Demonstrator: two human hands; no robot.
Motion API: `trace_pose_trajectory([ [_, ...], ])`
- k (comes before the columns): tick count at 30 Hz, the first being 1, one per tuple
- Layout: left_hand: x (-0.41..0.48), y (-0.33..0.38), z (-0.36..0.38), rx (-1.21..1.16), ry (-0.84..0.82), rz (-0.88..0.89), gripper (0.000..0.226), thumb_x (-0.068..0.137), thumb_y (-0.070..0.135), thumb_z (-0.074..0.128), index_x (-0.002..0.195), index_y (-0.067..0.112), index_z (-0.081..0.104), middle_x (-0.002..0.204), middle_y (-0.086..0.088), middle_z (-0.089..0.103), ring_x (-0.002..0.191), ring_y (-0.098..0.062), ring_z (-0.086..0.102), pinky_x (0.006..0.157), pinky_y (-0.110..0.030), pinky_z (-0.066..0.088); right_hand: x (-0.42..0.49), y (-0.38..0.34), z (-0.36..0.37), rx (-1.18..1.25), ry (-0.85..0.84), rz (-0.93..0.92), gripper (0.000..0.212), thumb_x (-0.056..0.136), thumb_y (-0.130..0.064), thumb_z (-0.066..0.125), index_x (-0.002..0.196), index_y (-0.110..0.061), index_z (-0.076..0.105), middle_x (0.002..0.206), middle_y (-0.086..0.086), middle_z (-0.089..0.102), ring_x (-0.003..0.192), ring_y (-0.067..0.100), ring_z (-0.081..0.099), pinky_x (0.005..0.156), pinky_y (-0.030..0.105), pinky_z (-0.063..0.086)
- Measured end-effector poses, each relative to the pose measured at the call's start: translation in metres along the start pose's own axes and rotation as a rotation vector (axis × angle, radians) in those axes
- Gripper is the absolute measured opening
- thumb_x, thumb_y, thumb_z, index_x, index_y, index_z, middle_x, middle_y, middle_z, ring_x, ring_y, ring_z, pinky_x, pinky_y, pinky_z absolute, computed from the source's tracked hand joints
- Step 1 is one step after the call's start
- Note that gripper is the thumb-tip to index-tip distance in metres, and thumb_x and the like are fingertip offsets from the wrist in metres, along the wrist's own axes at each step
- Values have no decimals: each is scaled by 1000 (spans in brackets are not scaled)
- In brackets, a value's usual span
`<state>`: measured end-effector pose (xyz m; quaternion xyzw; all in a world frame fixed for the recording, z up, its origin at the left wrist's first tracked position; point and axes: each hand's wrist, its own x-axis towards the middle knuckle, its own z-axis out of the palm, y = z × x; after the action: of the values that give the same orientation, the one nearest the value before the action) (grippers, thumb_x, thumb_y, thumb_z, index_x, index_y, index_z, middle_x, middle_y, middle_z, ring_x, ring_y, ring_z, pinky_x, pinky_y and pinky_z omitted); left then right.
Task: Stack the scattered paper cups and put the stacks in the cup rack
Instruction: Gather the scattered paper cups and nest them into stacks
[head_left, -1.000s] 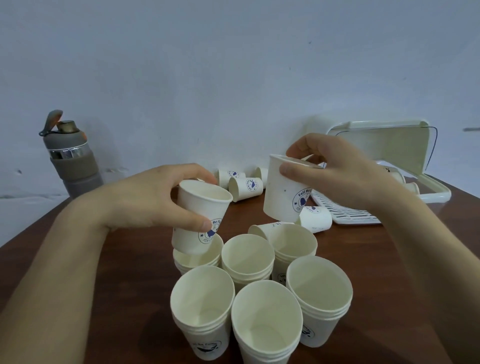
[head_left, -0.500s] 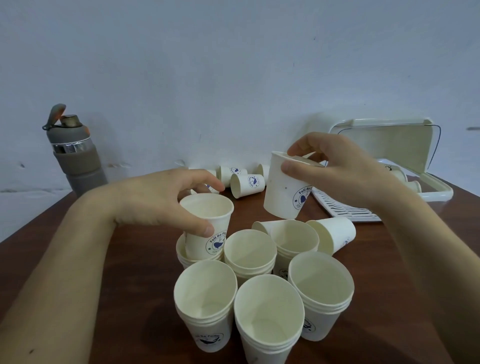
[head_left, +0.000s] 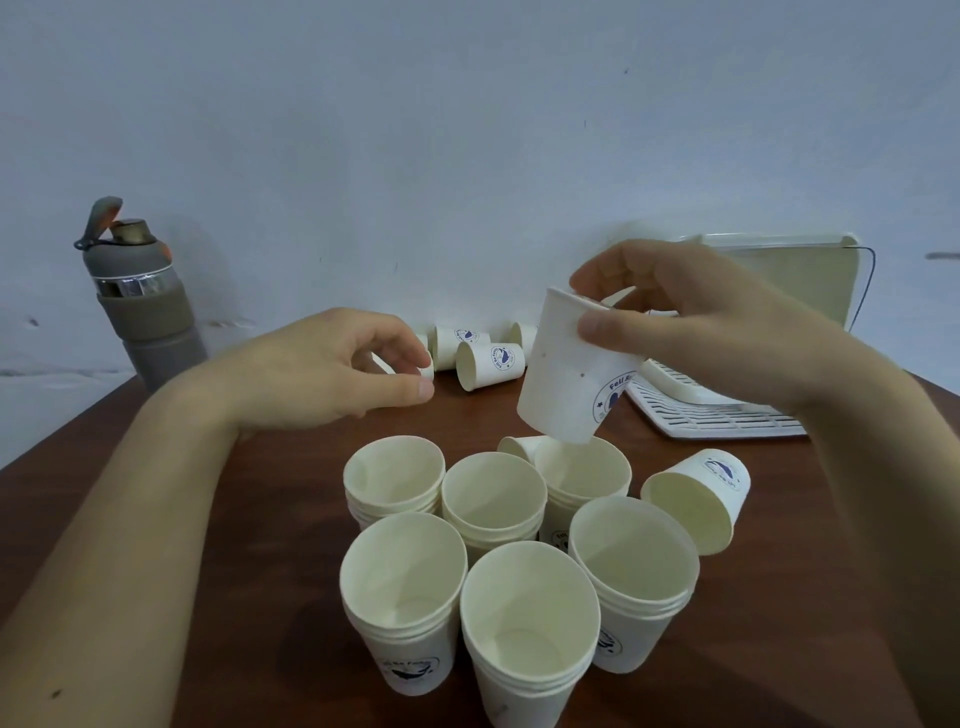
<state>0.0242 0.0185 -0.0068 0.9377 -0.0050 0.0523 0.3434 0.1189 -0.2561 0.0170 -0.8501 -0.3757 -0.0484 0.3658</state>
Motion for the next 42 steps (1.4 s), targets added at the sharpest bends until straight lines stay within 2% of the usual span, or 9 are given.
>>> trace_pose_trajectory([
  [3, 2, 1, 2, 5, -2, 5, 23, 83, 45, 75, 103, 33, 71, 99, 25, 69, 83, -1, 68, 82, -36, 60, -1, 0, 1, -66, -22, -6, 42, 85, -54, 67, 120, -31, 62, 111, -18, 67, 95, 5, 67, 80, 31, 55],
  [6, 2, 1, 3, 5, -17, 5, 39, 70, 60, 74, 102, 36, 71, 100, 23, 70, 88, -5, 70, 83, -41, 60, -3, 3, -4, -123, -76, 0, 57, 74, -69, 64, 120, -35, 62, 108, -18, 68, 93, 5, 67, 79, 30, 54],
  [10, 3, 1, 5, -4, -16, 10, 24, 83, 46, 75, 103, 34, 70, 97, 21, 72, 91, -9, 70, 87, -43, 59, -10, 4, -19, -126, -253, -5, 66, 64, -76, 60, 116, -36, 66, 109, -17, 71, 99, 7, 69, 91, 41, 55],
  [13, 3, 2, 6, -8, -20, 26, 25, 83, 47, 76, 103, 33, 71, 96, 20, 72, 91, -11, 71, 86, -44, 60, -14, 0, -20, -109, -341, -15, 61, 65, -72, 61, 114, -35, 68, 105, -18, 72, 96, 8, 70, 88, 41, 56],
  [22, 3, 6, 9, -20, -34, 50, 50, 59, 68, 66, 98, 38, 71, 96, 19, 72, 89, -14, 71, 85, -48, 59, -6, 2, -8, -172, -85, -14, 57, 72, -60, 69, 122, -34, 61, 110, -23, 65, 98, 4, 65, 84, 32, 55],
  [29, 4, 6, 11, -4, -38, 49, 40, 64, 64, 68, 97, 41, 70, 96, 20, 72, 91, -10, 71, 86, -47, 59, -6, 1, 0, -284, -221, 29, 68, 69, -59, 69, 132, -37, 54, 118, -26, 60, 104, 3, 62, 92, 34, 53],
  [35, 5, 6, 13, -8, -45, 39, 41, 63, 65, 68, 96, 42, 70, 98, 19, 72, 91, -10, 71, 86, -46, 59, -4, 5, 8, -377, -318, 74, 67, 73, -61, 72, 133, -42, 51, 122, -24, 57, 110, 0, 56, 91, 23, 45],
  [40, 5, 5, 15, -15, -48, 36, 42, 62, 66, 67, 96, 43, 70, 99, 20, 72, 93, -10, 71, 87, -46, 59, -1, 12, 8, -234, -339, 141, 47, 79, -65, 61, 117, -38, 65, 109, -20, 65, 102, 0, 62, 90, 25, 49],
  [42, 6, 5, 16, -11, -43, 36, 33, 69, 59, 69, 96, 39, 71, 96, 18, 73, 92, -12, 71, 88, -47, 58, 5, 21, 10, -170, -265, 156, 34, 91, -58, 54, 103, -30, 71, 99, -9, 71, 99, 11, 67, 91, 37, 53],
])
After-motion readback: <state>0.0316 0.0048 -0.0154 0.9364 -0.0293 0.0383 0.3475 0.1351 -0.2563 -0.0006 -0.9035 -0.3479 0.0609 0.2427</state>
